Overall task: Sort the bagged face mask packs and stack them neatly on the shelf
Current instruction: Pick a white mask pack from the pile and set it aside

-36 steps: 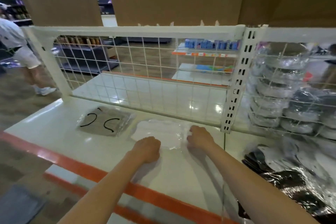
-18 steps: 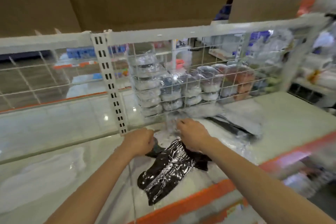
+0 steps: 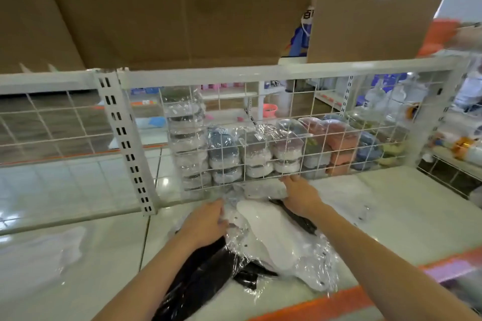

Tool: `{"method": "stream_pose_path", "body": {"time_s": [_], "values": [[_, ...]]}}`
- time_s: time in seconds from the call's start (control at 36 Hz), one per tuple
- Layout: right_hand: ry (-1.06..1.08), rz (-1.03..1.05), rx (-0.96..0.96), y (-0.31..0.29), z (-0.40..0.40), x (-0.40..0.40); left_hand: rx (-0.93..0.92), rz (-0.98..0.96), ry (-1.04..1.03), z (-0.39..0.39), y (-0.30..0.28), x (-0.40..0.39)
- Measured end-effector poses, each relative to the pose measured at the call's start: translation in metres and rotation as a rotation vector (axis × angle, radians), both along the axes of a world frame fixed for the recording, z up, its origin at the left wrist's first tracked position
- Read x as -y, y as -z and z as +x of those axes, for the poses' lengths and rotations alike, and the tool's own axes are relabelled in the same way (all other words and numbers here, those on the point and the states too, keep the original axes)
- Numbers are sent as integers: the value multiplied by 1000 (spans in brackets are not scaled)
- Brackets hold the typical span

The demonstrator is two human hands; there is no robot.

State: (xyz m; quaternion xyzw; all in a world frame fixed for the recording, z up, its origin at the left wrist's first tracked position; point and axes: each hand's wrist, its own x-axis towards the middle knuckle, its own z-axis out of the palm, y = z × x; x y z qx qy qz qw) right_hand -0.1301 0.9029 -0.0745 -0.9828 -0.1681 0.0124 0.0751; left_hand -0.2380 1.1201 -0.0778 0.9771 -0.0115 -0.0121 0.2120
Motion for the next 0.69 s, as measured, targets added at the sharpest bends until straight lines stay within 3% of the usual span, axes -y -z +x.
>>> {"method": "stream_pose_path", "body": {"time_s": [0.14,0.25,0.33,0.39,0.44,0.56,0.61,0.69], "values": [[-38,-106,-148,21,12,0,22,-24,-68,-9,-3,9],[-175,-213,31,18,16,0,32,-46,-150,-9,-2,20],[-263,-154,124,7,20,2,36,-94,-209,-9,-4,31],[-303,56,58,-2,23,7,49,-131,-247,-7,-3,39],[-331,422,-209,-14,24,11,70,-220,-304,-6,-2,50],[-223,1188,-749,-38,14,19,72,-655,-428,-13,-22,76],[-223,1312,-852,-42,10,23,13,-958,-403,-18,-33,89],[-266,1182,-770,-39,3,27,-31,-1256,-339,-18,-39,97]]}}
